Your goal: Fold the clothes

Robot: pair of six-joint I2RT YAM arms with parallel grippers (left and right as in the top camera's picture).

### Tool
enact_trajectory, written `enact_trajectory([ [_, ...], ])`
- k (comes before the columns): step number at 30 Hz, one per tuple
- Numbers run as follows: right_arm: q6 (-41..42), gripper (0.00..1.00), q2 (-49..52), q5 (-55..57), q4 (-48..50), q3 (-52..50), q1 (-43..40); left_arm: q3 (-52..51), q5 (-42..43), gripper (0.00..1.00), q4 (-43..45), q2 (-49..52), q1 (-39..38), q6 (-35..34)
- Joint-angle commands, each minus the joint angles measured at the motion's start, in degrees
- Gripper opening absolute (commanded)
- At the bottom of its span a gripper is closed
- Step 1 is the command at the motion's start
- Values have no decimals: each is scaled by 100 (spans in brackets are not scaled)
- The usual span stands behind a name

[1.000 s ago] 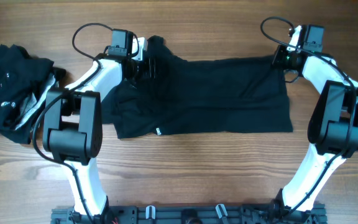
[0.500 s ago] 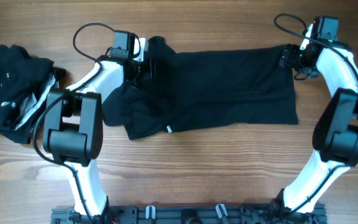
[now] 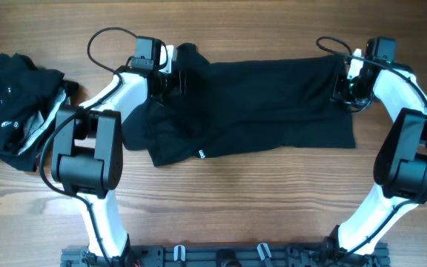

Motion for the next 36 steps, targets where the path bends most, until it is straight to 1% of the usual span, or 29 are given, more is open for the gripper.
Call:
enact_trajectory([
  [1,98,46,61,-142,372,-205,-17,-223,-367,63,-70,168,24,70],
  [4,98,40,98,-140,518,-205,-13,-223,-365,63,-70,168,22,68],
  [5,105,35,160,-140,535,-205,-13,-223,-365,63,-70,168,22,68],
  [7,140,31,284,-140,522,-205,-13,-223,-365,63,-72,168,22,70],
  [8,140,27,343,-138,520,-205,-13,-223,-365,63,-72,168,22,68],
  [10,151,10,356,-136,570,-205,-13,-223,-365,63,-72,168,22,70],
  [11,354,5,354,59,608,-203,-13,-223,-365,63,-72,168,22,70],
  [18,1467,4,212,2081,584,166,-35,-223,-365,62,-153,168,24,70],
  [23,1449,4,199,2498,728,175,-177,-223,-365,62,-157,168,22,68],
  [24,1445,6,199,2446,726,175,-203,-223,-367,62,-155,168,22,70],
  [25,1370,17,199,2267,717,175,-214,-223,-367,62,-153,168,24,70],
  [26,1115,52,175,1731,623,175,-210,-219,-343,66,-46,149,24,46],
  [28,1128,60,46,1480,494,175,-210,-181,-90,72,151,-4,24,50],
  [29,1126,71,-170,1305,452,175,-210,-87,-37,74,330,-203,24,50],
  [30,1126,77,-293,1226,450,175,-210,-26,-37,76,483,-337,24,50],
  [31,1126,78,-549,1027,442,175,-210,59,-39,77,743,-455,24,50],
  [34,973,78,-1180,138,249,175,-210,168,-46,80,1526,-463,72,48],
  [36,977,78,-1392,-13,-79,175,-210,168,-98,81,1919,-378,164,46],
])
